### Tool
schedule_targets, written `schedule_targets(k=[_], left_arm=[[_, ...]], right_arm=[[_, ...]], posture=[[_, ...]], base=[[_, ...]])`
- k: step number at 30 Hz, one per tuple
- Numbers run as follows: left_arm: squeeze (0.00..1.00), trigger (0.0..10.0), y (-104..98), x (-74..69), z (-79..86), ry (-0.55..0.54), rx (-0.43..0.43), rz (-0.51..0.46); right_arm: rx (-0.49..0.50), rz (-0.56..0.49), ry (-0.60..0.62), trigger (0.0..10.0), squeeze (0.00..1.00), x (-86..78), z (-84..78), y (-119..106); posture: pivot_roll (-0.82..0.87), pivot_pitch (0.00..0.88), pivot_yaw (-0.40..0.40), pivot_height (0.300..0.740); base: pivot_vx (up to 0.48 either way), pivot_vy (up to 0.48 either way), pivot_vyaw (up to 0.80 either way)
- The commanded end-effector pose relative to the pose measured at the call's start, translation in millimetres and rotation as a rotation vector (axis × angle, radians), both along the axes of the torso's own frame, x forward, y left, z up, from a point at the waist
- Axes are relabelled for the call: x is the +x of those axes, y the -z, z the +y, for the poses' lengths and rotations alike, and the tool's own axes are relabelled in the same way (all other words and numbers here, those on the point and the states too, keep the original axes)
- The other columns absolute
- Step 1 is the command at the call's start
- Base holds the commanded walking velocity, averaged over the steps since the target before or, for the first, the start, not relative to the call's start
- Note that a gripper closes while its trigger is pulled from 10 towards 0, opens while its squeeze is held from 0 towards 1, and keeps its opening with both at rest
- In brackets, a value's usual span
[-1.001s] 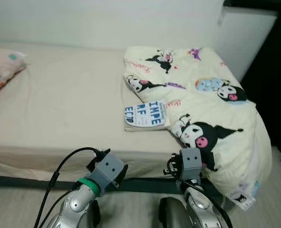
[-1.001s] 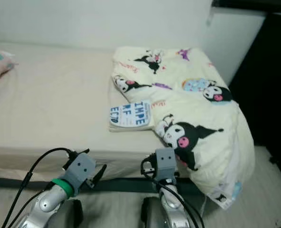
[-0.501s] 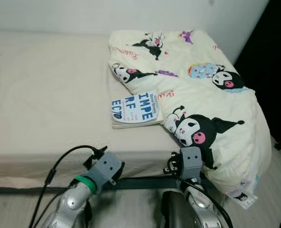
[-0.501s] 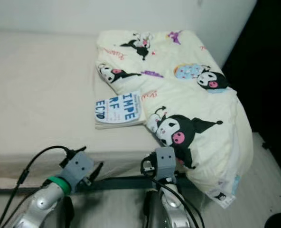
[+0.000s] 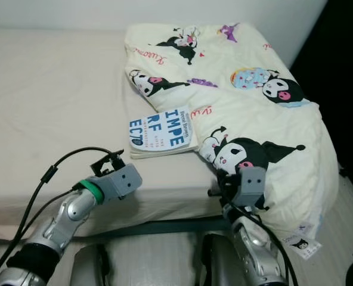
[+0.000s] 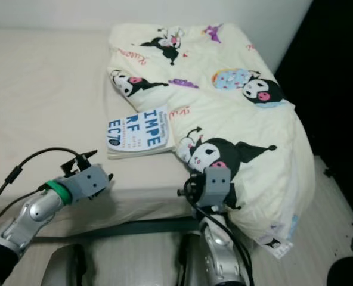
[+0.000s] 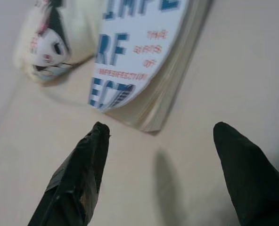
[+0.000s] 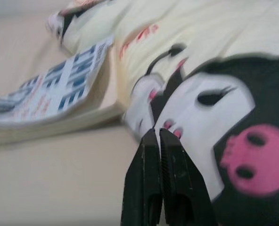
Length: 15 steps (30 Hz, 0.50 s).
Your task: Clean up the room
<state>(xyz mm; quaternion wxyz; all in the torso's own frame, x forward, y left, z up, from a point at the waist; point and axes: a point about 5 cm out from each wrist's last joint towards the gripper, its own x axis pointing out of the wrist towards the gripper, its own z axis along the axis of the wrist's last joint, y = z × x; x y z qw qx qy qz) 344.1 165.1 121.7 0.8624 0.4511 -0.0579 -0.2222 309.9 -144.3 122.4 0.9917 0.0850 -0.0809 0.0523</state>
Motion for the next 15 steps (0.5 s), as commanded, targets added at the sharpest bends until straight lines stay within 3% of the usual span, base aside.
schedule_targets(k=[1, 2, 5, 7, 10, 14, 15], left_arm=[[1.00, 10.0, 8, 2.0, 2.9, 0.011, 0.071, 0.030], [1.00, 10.0, 4, 6.4, 2.8, 0.013, 0.086, 0.022], [1.00, 10.0, 4, 6.4, 2.8, 0.013, 0.086, 0.022], [1.00, 10.0, -6, 15.6, -5.6, 0.039, 0.115, -0.015], [1.00, 10.0, -18, 24.4, -14.4, 0.050, 0.143, -0.073], [1.00, 10.0, -23, 28.5, -18.0, 0.053, 0.159, -0.103], [0.00, 10.0, -27, 31.7, -20.7, 0.054, 0.179, -0.128]], right_arm=[[0.041, -0.037, 0.011, 10.0, 0.00, -1.3, -3.1, -16], [0.055, -0.069, 0.005, 10.0, 0.00, -2.0, -3.2, -28], [0.055, -0.069, 0.005, 10.0, 0.00, -2.0, -3.2, -28], [0.069, -0.127, -0.013, 10.0, 0.00, -4.2, -0.8, -50], [0.076, -0.162, -0.034, 10.0, 0.00, -8.7, 3.9, -66], [0.079, -0.168, -0.044, 10.0, 0.00, -12.3, 6.8, -70], [0.084, -0.168, -0.054, 10.0, 0.00, -15.7, 9.7, -72]], posture=[[-0.08, 0.209, 0.008, 0.505], [-0.09, 0.220, 0.010, 0.505], [-0.09, 0.220, 0.010, 0.505], [-0.14, 0.273, 0.017, 0.505], [-0.17, 0.297, 0.020, 0.505], [-0.18, 0.311, 0.020, 0.505], [-0.19, 0.317, 0.021, 0.505]], base=[[0.000, 0.000, 0.00], [0.000, 0.000, 0.00], [0.000, 0.000, 0.00], [0.000, 0.000, 0.00], [0.000, 0.000, 0.00], [0.000, 0.000, 0.00], [0.000, 0.000, 0.00]])
